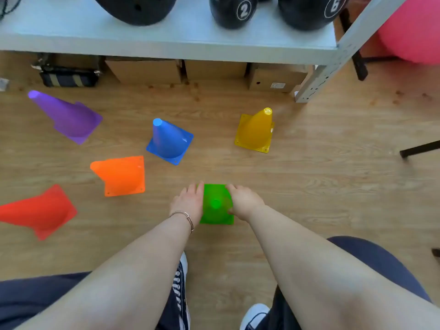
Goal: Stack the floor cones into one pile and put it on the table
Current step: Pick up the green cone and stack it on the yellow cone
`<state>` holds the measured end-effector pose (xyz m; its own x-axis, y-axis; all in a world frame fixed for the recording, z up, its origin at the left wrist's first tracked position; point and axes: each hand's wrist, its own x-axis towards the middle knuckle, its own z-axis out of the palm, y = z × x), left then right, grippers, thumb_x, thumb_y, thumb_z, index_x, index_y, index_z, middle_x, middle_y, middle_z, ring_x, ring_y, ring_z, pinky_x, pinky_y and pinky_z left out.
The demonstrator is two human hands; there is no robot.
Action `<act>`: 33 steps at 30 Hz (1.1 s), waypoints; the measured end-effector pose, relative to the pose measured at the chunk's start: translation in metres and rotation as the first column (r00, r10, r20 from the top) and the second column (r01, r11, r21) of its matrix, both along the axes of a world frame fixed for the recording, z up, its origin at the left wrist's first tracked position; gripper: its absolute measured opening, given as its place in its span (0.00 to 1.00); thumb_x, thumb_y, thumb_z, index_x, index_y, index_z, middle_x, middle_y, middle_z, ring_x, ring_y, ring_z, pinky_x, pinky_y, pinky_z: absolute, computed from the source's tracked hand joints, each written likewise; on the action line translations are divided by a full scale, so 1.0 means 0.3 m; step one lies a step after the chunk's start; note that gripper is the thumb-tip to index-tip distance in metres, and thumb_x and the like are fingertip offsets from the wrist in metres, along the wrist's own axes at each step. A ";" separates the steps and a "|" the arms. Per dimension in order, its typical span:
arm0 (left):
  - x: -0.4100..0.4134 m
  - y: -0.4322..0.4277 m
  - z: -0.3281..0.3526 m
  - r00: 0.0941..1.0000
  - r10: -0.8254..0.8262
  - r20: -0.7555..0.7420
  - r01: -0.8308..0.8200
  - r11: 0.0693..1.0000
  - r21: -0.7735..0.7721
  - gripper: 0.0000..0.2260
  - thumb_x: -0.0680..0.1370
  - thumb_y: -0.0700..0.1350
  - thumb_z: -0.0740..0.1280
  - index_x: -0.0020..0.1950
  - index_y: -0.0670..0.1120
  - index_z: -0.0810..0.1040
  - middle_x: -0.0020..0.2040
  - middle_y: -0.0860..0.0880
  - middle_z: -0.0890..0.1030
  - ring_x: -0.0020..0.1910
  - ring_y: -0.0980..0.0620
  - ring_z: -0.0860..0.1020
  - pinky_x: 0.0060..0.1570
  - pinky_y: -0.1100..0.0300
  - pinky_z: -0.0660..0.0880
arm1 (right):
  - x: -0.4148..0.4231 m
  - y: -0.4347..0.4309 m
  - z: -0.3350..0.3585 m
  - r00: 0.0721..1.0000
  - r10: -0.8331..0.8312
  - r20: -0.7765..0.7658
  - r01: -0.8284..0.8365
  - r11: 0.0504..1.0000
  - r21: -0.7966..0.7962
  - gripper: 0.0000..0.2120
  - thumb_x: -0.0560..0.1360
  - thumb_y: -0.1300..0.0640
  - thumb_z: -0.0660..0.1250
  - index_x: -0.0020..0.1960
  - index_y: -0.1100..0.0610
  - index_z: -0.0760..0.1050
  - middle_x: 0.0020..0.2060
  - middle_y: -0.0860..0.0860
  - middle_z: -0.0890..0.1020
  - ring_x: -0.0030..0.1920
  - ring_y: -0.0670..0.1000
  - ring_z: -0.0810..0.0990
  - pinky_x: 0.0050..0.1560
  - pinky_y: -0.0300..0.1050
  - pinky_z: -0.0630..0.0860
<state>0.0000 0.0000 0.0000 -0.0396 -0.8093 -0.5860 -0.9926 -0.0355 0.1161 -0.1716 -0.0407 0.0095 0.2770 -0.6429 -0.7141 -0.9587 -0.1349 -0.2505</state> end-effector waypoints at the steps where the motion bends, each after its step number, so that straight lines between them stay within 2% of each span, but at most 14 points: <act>1: -0.003 -0.002 -0.016 1.000 0.021 -0.021 -0.020 0.999 0.042 0.35 0.74 0.45 0.69 0.76 0.48 0.54 0.72 0.47 0.66 0.66 0.43 0.70 0.57 0.48 0.73 | 0.005 -0.007 -0.020 1.000 0.018 -0.006 -0.018 1.000 0.024 0.34 0.72 0.54 0.73 0.73 0.56 0.63 0.65 0.58 0.74 0.65 0.62 0.74 0.62 0.56 0.74; 6: -0.002 -0.010 -0.105 0.987 0.118 -0.112 -0.092 0.973 0.212 0.39 0.73 0.49 0.72 0.77 0.48 0.54 0.71 0.45 0.68 0.68 0.43 0.70 0.64 0.48 0.71 | 0.007 -0.017 -0.104 1.000 0.016 -0.016 -0.014 0.992 0.127 0.40 0.67 0.50 0.78 0.72 0.60 0.63 0.66 0.59 0.74 0.66 0.61 0.74 0.64 0.52 0.73; 9: 0.005 -0.011 -0.124 0.970 0.177 -0.168 -0.137 0.964 0.229 0.39 0.72 0.50 0.73 0.77 0.50 0.55 0.71 0.44 0.70 0.68 0.43 0.71 0.64 0.52 0.70 | -0.006 -0.021 -0.133 1.000 0.006 0.014 -0.008 0.991 0.132 0.44 0.67 0.48 0.78 0.75 0.58 0.60 0.68 0.60 0.73 0.67 0.61 0.73 0.65 0.51 0.72; 14: 0.024 -0.006 -0.133 0.918 0.314 -0.242 -0.277 0.945 0.175 0.39 0.70 0.49 0.74 0.77 0.52 0.59 0.72 0.46 0.71 0.69 0.46 0.70 0.66 0.57 0.67 | -0.030 -0.051 -0.136 0.994 -0.022 0.107 0.011 0.995 0.100 0.45 0.69 0.48 0.76 0.79 0.49 0.55 0.71 0.57 0.71 0.69 0.59 0.71 0.66 0.49 0.70; 18: 0.034 -0.047 -0.098 0.863 0.371 -0.343 -0.350 0.929 0.124 0.37 0.70 0.46 0.75 0.76 0.51 0.62 0.73 0.47 0.70 0.71 0.47 0.69 0.67 0.59 0.66 | -0.043 -0.095 -0.115 0.983 -0.083 0.166 0.074 0.996 0.055 0.44 0.69 0.48 0.77 0.78 0.46 0.57 0.70 0.56 0.73 0.68 0.58 0.72 0.65 0.47 0.70; 22: 0.053 -0.115 -0.041 0.813 0.403 -0.421 -0.419 0.906 0.059 0.37 0.69 0.45 0.76 0.75 0.50 0.65 0.71 0.47 0.73 0.70 0.49 0.70 0.68 0.60 0.65 | -0.048 -0.140 -0.074 0.938 -0.201 0.281 0.210 0.978 -0.002 0.44 0.66 0.47 0.78 0.77 0.45 0.60 0.70 0.54 0.74 0.69 0.56 0.72 0.67 0.46 0.70; 27: 0.036 -0.210 0.075 0.771 0.384 -0.508 -0.460 0.887 -0.028 0.34 0.68 0.44 0.76 0.73 0.49 0.68 0.69 0.48 0.75 0.69 0.50 0.72 0.68 0.57 0.68 | -0.074 -0.210 0.028 0.872 -0.277 0.403 0.327 0.943 -0.059 0.43 0.65 0.49 0.79 0.76 0.49 0.63 0.69 0.54 0.76 0.69 0.54 0.74 0.68 0.49 0.70; 33: -0.024 -0.340 0.250 0.786 0.294 -0.544 -0.424 0.896 -0.129 0.32 0.69 0.47 0.75 0.72 0.51 0.69 0.69 0.49 0.75 0.69 0.51 0.72 0.68 0.57 0.67 | -0.156 -0.300 0.196 0.802 -0.330 0.498 0.427 0.899 -0.093 0.41 0.66 0.50 0.79 0.75 0.48 0.65 0.68 0.52 0.76 0.67 0.52 0.76 0.68 0.50 0.72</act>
